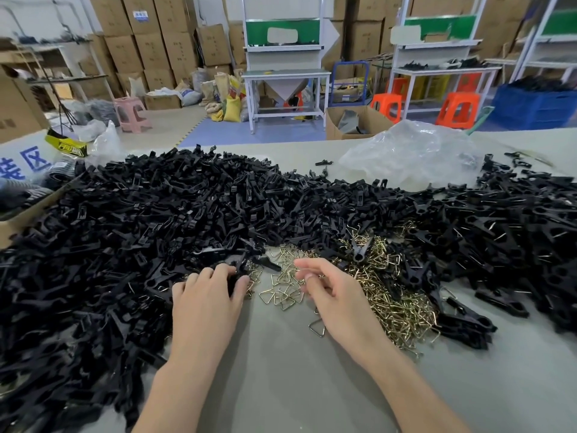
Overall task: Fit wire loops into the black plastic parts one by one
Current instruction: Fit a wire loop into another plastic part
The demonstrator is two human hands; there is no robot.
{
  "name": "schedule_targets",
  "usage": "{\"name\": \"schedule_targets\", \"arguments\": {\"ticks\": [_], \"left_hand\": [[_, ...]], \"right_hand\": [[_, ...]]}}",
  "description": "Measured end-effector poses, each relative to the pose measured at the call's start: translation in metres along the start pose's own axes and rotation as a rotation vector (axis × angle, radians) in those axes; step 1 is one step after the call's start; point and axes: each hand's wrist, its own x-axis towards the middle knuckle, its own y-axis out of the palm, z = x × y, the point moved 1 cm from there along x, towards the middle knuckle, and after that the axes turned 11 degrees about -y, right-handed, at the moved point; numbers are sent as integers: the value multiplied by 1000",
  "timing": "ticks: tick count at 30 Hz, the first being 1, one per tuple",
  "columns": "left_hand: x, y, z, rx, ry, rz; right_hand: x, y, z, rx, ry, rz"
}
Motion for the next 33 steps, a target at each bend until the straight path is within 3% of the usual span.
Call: {"name": "schedule_targets", "arguments": {"ticks": [5,8,11,17,21,27,33], "left_hand": [[0,-5,-2,-232,19,-148],[-7,-10,-13,-382,183,-211],[-23,-5,-33,-432,408,-164],[-37,1,-42,-528,494,86],[-39,1,-46,-738,381,223],[-31,-2,-46,-939,156,145],[-30,-5,-43,-797,116,81]], "right_hand": [[-1,1,3,20,7,-2],[0,0,4,37,-40,-8],[2,4,11,184,-66,58],[4,0,11,432,-8,-2],[8,-6,11,517,51,-109],[8,-5,8,652,106,-159],[7,-5,2,712,135,-175]]}}
